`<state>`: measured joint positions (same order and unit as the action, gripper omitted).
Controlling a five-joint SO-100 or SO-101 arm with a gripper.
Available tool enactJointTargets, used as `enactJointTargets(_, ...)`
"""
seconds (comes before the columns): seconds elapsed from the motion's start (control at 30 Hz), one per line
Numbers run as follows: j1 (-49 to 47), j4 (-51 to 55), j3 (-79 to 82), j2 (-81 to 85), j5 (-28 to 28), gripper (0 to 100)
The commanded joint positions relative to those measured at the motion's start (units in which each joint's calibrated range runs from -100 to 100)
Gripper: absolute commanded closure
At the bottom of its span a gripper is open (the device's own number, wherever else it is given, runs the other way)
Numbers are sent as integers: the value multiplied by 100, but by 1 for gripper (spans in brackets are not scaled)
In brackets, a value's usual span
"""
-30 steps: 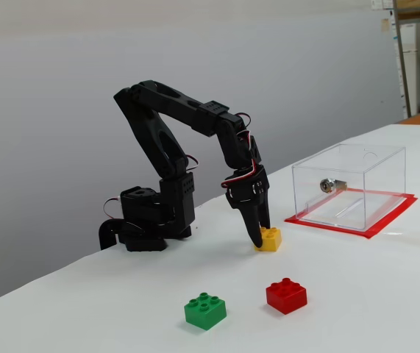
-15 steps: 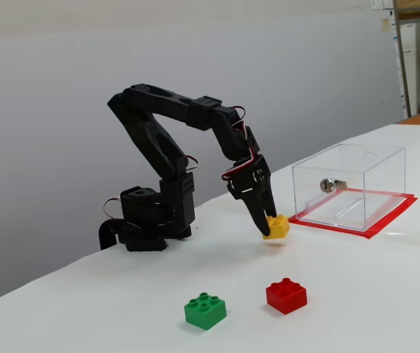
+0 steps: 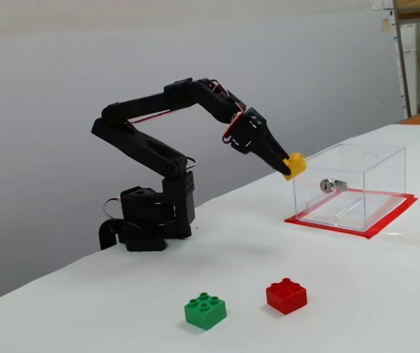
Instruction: Pick the yellow lego brick and place it into the transparent box
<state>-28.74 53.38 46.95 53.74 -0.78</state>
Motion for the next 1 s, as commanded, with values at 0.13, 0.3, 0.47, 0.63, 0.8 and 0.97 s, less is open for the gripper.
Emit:
enactJointTargets(0.13,-753,240,-2290,-1059,26,96)
enactJointTargets(0.3,-1270,240,-3583,-2290,26,96)
enactJointTargets(0.47,-1677,232,-4442,-3283,26,96)
enactJointTargets(0.63,-2061,197,-4985,-4106,26,96)
enactJointTargets(0.8,-2305,205,-5401,-4598,26,96)
enactJointTargets(0.97,-2416,179,-5482,-4751,26,95)
